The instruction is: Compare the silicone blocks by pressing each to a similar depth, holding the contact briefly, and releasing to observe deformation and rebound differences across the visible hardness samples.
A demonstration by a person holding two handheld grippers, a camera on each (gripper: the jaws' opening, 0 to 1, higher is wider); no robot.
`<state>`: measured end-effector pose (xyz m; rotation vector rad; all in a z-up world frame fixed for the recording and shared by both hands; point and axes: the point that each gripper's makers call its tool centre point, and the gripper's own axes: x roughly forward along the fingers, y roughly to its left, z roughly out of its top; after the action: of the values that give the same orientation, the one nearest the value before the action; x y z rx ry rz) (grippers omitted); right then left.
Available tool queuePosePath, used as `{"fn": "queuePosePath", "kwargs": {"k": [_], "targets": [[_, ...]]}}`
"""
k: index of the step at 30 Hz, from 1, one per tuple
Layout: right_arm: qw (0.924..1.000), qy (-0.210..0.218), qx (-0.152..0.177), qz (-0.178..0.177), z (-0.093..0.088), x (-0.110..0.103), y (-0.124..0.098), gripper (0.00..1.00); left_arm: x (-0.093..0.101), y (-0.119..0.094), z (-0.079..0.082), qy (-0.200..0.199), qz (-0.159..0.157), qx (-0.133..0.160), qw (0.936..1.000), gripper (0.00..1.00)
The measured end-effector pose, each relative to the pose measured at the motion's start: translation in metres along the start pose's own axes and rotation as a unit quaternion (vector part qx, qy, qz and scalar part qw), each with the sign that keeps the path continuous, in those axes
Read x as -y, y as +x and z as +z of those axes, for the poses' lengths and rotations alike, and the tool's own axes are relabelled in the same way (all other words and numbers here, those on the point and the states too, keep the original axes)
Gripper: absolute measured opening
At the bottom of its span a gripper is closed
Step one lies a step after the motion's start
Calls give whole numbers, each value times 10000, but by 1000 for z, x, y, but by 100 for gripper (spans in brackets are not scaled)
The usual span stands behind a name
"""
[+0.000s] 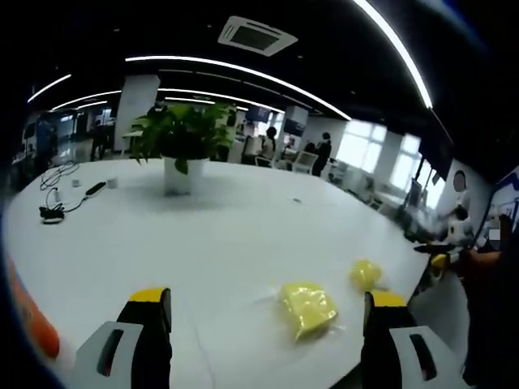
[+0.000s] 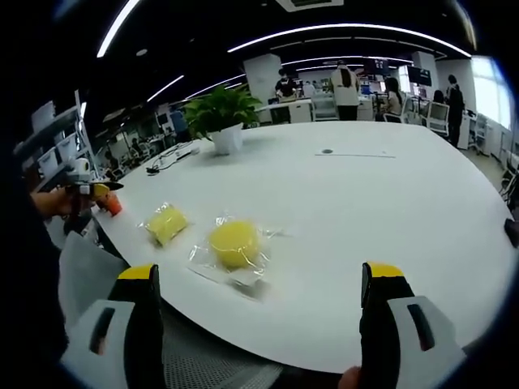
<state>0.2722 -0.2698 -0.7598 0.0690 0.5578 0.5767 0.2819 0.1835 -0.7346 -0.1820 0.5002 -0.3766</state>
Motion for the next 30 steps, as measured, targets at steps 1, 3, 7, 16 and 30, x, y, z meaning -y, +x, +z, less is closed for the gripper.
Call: {"fn": "queuePosePath", "kwargs": {"k": [1, 3, 7, 16, 30], "targets": [[10000, -19, -21, -3, -1, -1, 0, 96, -4, 1, 1, -62, 33, 17, 10000, 100], [9999, -102, -85, 2, -2, -2, 1, 97, -5, 2, 6, -276, 19, 133, 9995, 100], [9999, -148, -78, 23, 0, -3, 0, 96, -8, 4, 7, -266, -39, 52, 9996, 100], [9999, -76, -3, 98, 4, -9, 5, 96, -6, 24, -8, -355, -301, -258, 9986, 100], [9993, -107, -126, 324, -2, -20, 2, 96, -1, 74, -37, -811, -642, -821, 9912, 98]]}}
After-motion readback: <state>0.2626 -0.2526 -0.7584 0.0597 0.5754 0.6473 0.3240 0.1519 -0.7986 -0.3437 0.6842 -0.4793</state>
